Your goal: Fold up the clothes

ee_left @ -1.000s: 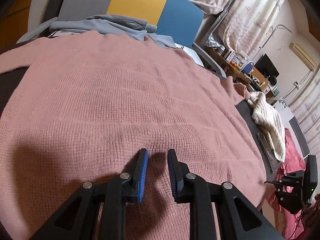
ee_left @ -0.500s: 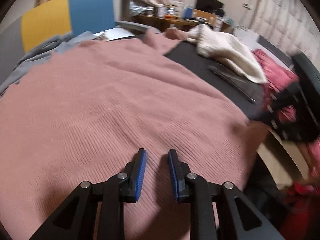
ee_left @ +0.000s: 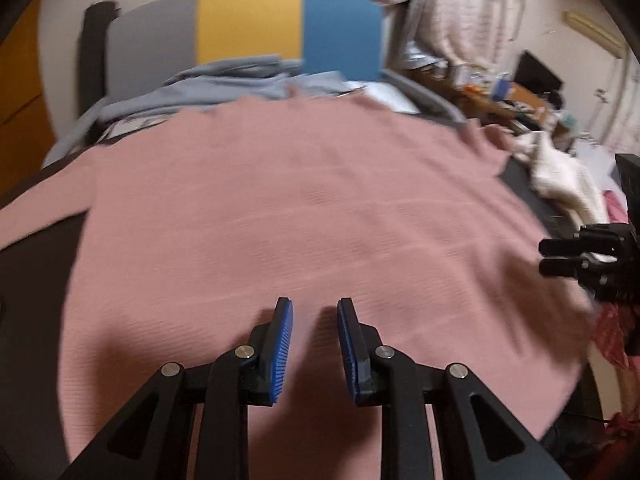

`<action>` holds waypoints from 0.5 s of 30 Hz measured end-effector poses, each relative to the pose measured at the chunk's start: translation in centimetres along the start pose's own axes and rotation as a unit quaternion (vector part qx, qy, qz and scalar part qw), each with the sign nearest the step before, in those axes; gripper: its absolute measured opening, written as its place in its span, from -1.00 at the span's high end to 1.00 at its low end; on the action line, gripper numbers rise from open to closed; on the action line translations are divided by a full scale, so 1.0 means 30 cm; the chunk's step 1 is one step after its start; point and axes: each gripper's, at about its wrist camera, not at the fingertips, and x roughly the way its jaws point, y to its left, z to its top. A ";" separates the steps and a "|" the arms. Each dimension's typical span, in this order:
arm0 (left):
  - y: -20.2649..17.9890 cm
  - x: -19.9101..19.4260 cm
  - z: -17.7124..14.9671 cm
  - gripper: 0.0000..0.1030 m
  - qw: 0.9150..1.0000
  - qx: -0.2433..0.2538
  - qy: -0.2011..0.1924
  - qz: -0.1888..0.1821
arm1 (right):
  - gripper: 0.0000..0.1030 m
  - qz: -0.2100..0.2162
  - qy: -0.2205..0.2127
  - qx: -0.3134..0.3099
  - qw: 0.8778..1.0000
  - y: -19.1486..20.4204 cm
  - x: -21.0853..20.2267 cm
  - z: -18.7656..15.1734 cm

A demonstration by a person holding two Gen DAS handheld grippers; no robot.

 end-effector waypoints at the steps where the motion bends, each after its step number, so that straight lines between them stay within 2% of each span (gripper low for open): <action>1: 0.024 0.005 -0.010 0.55 1.000 -0.006 0.006 0.010 | 0.37 -0.002 0.012 -0.014 1.000 0.010 0.036 0.004; 4: 0.079 -0.001 -0.052 0.48 0.999 -0.032 0.010 0.018 | 0.22 -0.016 0.019 -0.017 1.000 -0.019 0.040 -0.016; 6: 0.106 -0.007 -0.085 0.48 0.999 -0.050 -0.006 0.005 | 0.13 -0.044 0.024 -0.001 0.999 -0.073 0.024 -0.044; 8: 0.123 -0.013 -0.111 0.48 0.998 -0.059 -0.020 -0.003 | 0.08 -0.043 0.018 0.017 0.999 -0.120 0.019 -0.074; 11: 0.091 -0.034 -0.093 0.49 0.999 -0.039 -0.026 0.006 | 0.08 -0.043 0.020 0.017 0.999 -0.122 0.013 -0.066; 13: 0.056 -0.056 -0.063 0.54 0.999 -0.023 -0.027 0.009 | 0.21 -0.033 0.004 0.017 0.999 -0.098 -0.033 -0.038; 15: 0.010 -0.063 -0.051 0.53 0.999 0.007 -0.034 0.006 | 0.21 -0.014 -0.019 0.013 1.000 -0.060 -0.065 -0.010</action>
